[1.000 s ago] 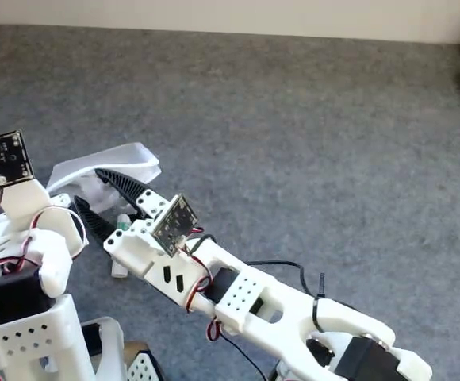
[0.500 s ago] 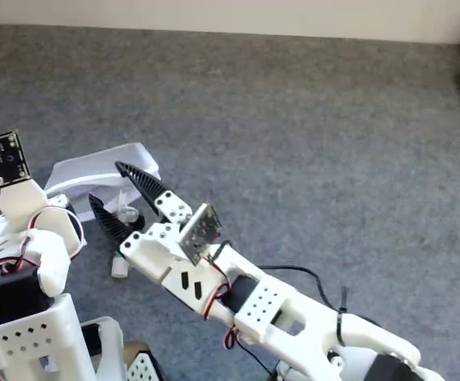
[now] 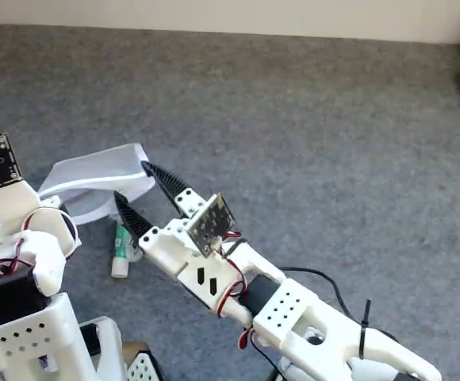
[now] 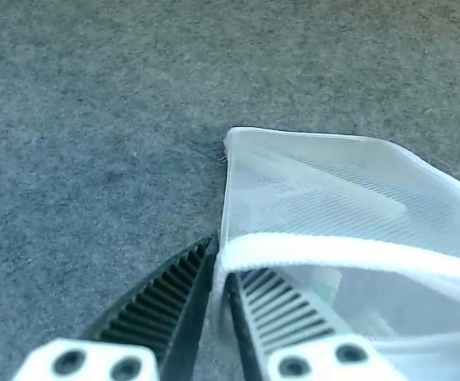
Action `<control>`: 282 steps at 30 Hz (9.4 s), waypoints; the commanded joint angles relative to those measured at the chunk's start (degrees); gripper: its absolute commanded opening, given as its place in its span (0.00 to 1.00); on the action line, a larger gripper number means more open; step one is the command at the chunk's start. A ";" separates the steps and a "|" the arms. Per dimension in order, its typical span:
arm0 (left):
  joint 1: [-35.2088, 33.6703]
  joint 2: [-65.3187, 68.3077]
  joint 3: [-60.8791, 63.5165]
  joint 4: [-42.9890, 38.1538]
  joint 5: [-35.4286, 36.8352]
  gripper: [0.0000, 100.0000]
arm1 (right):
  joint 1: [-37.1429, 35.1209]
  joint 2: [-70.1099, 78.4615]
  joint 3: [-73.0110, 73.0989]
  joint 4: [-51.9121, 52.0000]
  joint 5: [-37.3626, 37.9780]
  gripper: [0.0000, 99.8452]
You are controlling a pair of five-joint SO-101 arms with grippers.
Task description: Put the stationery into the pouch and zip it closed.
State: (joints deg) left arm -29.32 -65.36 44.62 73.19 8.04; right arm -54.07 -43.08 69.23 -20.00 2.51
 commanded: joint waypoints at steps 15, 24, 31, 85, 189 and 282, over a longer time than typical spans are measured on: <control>-13.49 0.57 -3.38 -2.11 3.78 0.01 | 6.20 7.78 -18.86 32.84 -4.48 0.20; -19.38 0.57 -3.56 -2.11 5.45 0.01 | 5.85 14.90 -24.84 41.01 -6.33 0.20; -19.47 0.57 -3.47 -2.11 5.45 0.01 | 3.65 23.52 -30.90 46.46 -14.07 0.20; -19.03 0.57 -2.86 -1.85 5.45 0.01 | 5.05 69.93 -78.73 84.79 -9.93 0.00; 31.96 30.55 -31.08 14.77 -1.41 0.01 | 9.01 -26.68 -2.07 17.45 10.55 0.12; 31.87 30.11 -28.53 14.68 -1.41 0.01 | 1.71 -51.12 10.59 50.59 -6.86 0.01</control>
State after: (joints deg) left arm 3.38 -36.97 15.16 88.04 6.73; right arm -52.57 -94.59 81.10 32.22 -5.41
